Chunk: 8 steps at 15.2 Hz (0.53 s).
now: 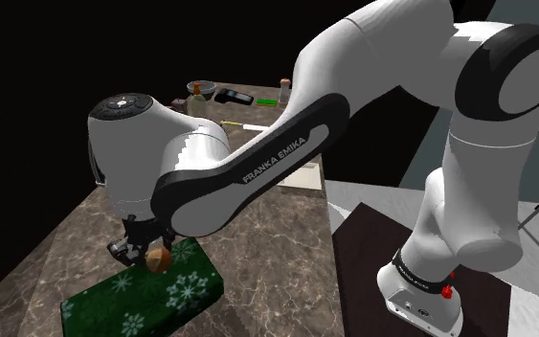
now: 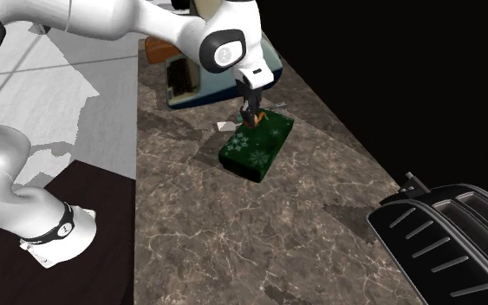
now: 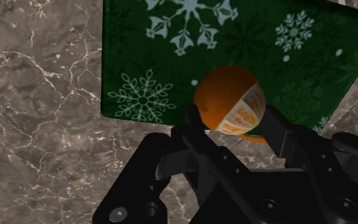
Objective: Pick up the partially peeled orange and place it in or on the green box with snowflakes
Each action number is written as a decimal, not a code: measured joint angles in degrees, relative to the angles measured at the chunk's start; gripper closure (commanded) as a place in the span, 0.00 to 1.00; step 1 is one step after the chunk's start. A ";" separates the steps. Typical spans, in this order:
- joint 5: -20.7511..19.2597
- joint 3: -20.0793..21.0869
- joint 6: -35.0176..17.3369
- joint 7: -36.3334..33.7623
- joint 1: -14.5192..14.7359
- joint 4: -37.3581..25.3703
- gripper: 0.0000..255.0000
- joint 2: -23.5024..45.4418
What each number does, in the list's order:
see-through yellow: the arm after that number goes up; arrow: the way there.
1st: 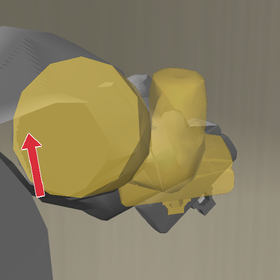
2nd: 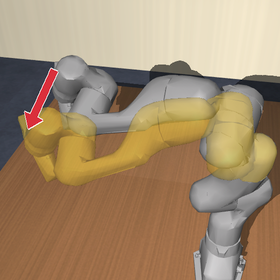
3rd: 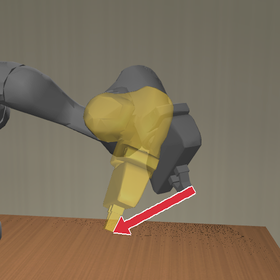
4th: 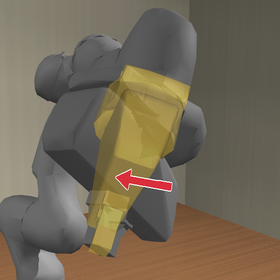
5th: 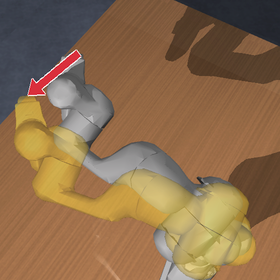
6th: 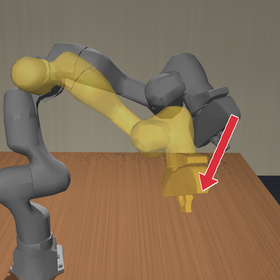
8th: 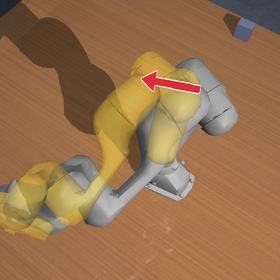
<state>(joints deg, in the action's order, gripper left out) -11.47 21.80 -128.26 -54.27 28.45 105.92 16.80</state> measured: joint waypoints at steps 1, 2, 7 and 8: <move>-0.92 0.00 1.09 -1.18 1.09 -2.95 1.00 2.08; -1.38 0.00 1.10 -1.93 1.66 -3.69 1.00 2.95; -2.55 -0.40 -1.29 -3.11 2.28 -2.97 1.00 4.86; -2.78 -0.52 -1.89 -3.27 2.34 -2.75 1.00 5.27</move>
<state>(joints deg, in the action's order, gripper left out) -14.25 21.28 -130.15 -57.53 30.78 103.16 22.07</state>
